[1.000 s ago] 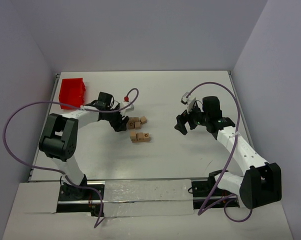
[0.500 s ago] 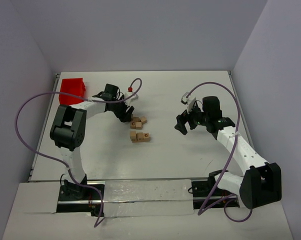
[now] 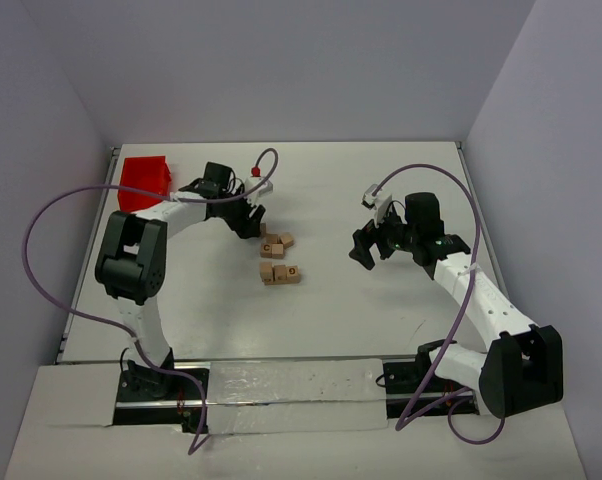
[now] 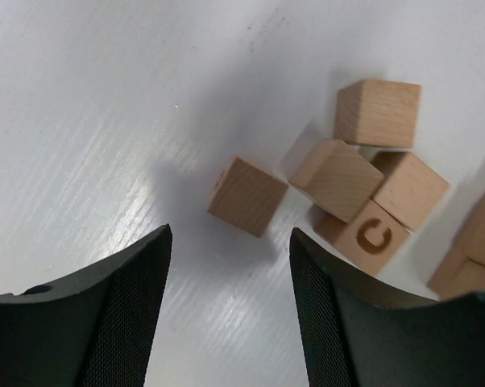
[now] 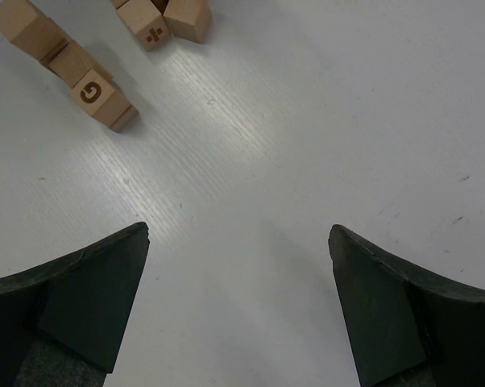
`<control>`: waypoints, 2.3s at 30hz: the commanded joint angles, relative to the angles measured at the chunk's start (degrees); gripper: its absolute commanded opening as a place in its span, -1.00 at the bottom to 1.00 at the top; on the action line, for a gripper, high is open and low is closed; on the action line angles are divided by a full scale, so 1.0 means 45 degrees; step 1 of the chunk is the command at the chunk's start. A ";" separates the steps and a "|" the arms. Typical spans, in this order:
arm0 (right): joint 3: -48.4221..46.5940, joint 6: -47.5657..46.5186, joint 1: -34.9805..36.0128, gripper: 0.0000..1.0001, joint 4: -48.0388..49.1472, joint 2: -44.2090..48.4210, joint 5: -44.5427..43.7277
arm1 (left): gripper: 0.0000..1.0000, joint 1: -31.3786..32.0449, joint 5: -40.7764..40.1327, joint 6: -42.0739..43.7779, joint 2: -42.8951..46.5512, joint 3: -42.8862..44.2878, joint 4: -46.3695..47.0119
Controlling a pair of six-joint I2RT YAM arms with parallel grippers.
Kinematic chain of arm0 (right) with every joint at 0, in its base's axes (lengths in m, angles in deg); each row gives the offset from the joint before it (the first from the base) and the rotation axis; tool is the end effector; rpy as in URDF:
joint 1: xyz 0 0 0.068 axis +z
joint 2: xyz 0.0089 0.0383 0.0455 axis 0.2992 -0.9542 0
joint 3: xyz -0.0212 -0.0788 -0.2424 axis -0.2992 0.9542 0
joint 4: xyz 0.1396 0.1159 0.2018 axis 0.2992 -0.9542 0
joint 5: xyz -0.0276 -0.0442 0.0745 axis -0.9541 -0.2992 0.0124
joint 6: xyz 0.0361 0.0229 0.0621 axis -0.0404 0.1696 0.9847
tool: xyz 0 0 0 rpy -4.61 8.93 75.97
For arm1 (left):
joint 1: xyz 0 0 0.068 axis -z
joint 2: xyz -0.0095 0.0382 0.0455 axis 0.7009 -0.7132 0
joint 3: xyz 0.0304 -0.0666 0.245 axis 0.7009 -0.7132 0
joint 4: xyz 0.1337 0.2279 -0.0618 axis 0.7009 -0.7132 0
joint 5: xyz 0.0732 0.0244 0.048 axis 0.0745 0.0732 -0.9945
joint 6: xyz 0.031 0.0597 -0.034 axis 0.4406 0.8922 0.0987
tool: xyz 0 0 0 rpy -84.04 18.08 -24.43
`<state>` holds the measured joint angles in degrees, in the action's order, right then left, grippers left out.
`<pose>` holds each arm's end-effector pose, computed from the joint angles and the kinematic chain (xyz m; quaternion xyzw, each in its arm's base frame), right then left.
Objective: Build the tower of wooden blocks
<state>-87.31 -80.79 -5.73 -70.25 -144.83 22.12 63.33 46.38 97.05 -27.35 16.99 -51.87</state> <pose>0.2640 0.0890 0.2240 -0.3654 0.7937 0.2110 0.4382 0.3907 -0.1639 0.1275 0.4265 0.8292 -0.2043 0.2979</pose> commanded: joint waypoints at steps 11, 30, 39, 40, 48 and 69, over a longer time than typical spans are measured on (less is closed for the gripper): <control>-0.0016 -0.0009 -0.0089 0.99 0.0388 0.0126 -0.0026 | 0.41 -0.0318 0.2548 0.6344 -0.0261 0.2639 -0.4906; -0.0029 -0.0067 -0.0077 0.99 0.0358 -0.0020 0.0066 | 0.41 0.0211 0.1982 0.6021 -0.2084 0.4233 -0.4893; -0.0036 -0.0047 -0.0076 0.99 0.0343 -0.0011 0.0065 | 0.01 0.0367 0.1536 0.6050 -0.2228 0.3988 -0.4695; -0.0035 -0.0037 -0.0066 0.99 0.0343 -0.0011 0.0065 | -0.04 0.0377 0.1475 0.6081 -0.2218 0.3968 -0.4695; -0.0113 -0.0067 -0.0062 0.99 0.0323 -0.0128 0.0075 | -0.78 0.0542 0.1130 0.6278 -0.2058 0.3551 -0.4658; -0.0016 -0.0112 -0.0057 0.99 0.0317 0.0276 0.0098 | -1.00 0.0327 0.1443 0.5661 0.0242 0.4400 -0.6235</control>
<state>-87.31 -81.01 -5.73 -70.27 -144.90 22.19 64.93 50.99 122.77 -32.47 33.13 -77.16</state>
